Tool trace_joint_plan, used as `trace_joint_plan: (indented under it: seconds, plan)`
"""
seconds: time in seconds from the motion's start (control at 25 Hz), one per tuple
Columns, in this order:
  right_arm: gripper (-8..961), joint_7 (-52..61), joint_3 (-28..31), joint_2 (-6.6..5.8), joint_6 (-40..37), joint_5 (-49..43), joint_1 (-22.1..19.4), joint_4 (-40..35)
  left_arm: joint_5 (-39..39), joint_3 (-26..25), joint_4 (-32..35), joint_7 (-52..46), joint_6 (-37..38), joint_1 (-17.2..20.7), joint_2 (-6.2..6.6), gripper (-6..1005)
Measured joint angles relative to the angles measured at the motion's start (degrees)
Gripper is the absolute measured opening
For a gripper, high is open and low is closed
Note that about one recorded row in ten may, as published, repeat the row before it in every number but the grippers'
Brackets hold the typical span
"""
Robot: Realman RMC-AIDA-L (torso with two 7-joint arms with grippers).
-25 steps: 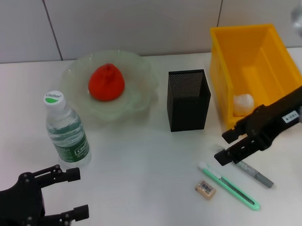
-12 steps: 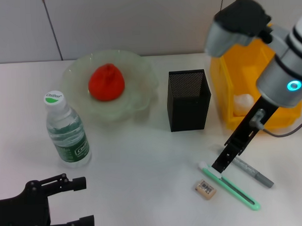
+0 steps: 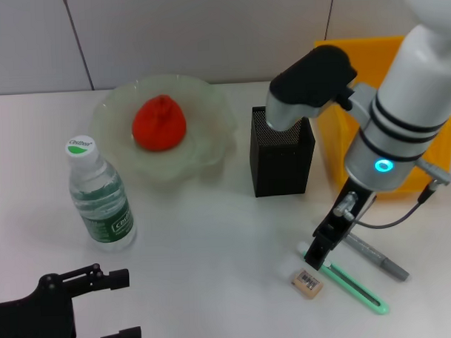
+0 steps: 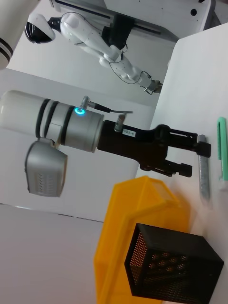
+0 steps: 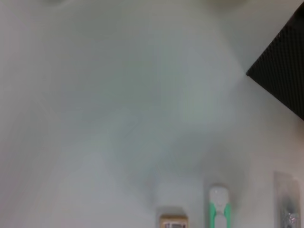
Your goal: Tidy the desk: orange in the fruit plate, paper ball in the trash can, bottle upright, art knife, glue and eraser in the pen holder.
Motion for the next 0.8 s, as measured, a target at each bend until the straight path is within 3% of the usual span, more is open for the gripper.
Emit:
trace_joint_plan:
  seconds: [0.44,0.8]
  plan:
    - [717,1.8,-3.2,0.19,6.6,0.0,2.4,7.7,0.3,0.0,-0.1,0.0,-1.1,0.5,-0.48,815]
    - [714,2.1,-4.6,0.28,7.8,0.3,2.6,8.8,0.3,-0.3,-0.4,0.0,-1.4,0.4,-0.52,816]
